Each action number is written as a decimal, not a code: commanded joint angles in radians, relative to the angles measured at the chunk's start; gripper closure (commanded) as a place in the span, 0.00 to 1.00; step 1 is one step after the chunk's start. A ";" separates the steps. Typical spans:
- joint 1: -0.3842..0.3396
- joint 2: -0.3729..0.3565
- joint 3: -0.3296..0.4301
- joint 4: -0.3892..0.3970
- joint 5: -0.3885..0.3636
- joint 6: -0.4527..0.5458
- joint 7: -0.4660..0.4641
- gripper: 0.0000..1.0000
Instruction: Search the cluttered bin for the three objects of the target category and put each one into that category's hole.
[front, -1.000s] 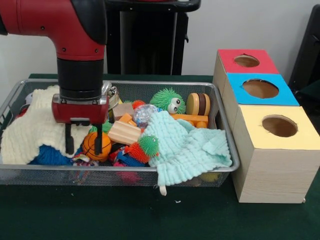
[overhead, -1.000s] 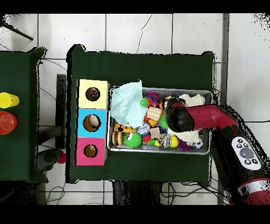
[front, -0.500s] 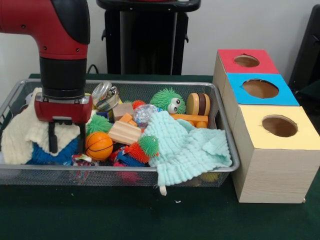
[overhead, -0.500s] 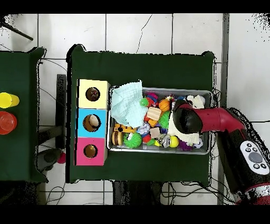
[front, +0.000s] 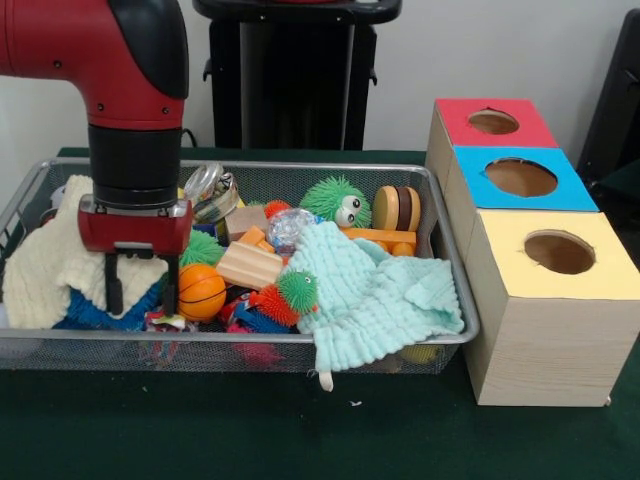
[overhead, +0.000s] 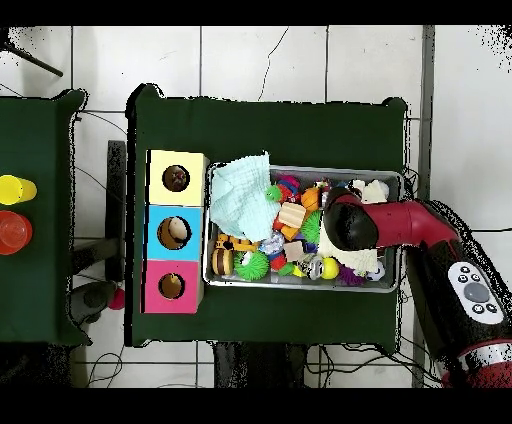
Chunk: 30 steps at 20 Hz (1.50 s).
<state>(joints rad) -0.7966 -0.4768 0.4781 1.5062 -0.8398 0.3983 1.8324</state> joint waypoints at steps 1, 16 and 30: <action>-0.010 0.052 0.039 -0.009 -0.024 0.046 -0.155 0.00; -0.039 0.066 0.062 0.008 0.110 0.092 -0.122 0.00; -0.040 0.073 0.069 0.016 0.146 0.050 -0.076 0.00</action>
<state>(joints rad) -0.8248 -0.4508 0.4929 1.5062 -0.7129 0.3985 1.8324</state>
